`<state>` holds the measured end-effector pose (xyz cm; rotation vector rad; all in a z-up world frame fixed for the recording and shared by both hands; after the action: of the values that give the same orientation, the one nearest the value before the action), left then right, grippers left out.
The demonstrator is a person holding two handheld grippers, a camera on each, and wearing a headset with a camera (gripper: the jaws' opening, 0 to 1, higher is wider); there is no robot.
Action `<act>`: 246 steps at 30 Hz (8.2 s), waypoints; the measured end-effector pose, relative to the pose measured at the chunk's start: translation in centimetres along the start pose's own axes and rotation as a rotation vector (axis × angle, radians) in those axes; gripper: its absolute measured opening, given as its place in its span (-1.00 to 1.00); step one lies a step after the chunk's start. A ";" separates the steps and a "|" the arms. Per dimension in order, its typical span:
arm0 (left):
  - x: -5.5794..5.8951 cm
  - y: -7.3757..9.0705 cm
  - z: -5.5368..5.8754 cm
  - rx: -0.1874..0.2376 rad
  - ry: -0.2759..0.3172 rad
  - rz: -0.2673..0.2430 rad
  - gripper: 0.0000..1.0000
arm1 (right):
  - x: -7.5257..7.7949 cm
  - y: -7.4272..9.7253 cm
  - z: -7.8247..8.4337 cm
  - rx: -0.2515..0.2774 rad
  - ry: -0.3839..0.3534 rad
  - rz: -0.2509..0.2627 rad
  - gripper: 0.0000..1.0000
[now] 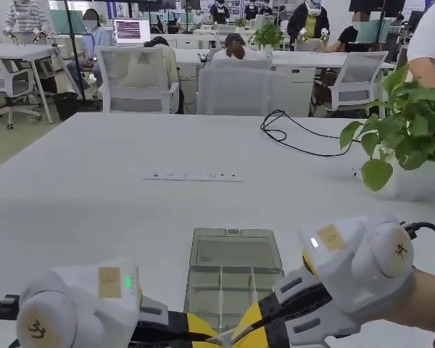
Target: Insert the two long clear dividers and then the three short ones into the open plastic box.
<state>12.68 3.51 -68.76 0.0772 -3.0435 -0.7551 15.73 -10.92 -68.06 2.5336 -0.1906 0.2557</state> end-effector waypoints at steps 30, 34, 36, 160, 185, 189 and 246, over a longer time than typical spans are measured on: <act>-1.6 1.0 0.8 0.150 0.229 -0.216 -0.42 | 4.1 0.2 0.6 -0.054 -0.088 0.233 -0.95; -1.7 1.0 0.9 0.168 0.256 -0.243 -0.25 | 4.6 -0.1 0.8 -0.060 -0.091 0.239 -0.95; -1.8 0.9 1.0 0.184 0.263 -0.257 -0.13 | 4.8 -0.4 0.9 -0.059 -0.098 0.245 -0.95; -3.0 1.7 2.1 0.193 0.317 -0.478 0.68 | 8.7 -12.7 2.5 -0.595 0.065 0.035 -0.97; -2.9 1.6 2.1 0.190 0.326 -0.466 0.74 | 8.6 -12.4 1.8 -0.581 0.070 0.030 -0.70; -3.0 1.5 2.0 0.193 0.320 -0.463 0.78 | 8.7 -11.9 1.3 -0.556 0.055 0.034 -0.61; -2.8 0.8 2.0 0.178 0.332 -0.427 0.99 | 7.6 4.7 9.6 -0.567 -0.122 0.154 -0.05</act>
<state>15.39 5.31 -70.09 0.7873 -2.7849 -0.4181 23.58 -20.83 -71.65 1.9729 -0.4401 0.0869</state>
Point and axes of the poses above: the centre of the closed fingertips' face, and the gripper's own axes: y roughly backward along the fingers, x roughly to its right, z roughly out of its underside, the point moved 9 cm from there along y, roughly backward along the fingers, and after that the axes turned 15 degrees about z, right-handed, at the moved point
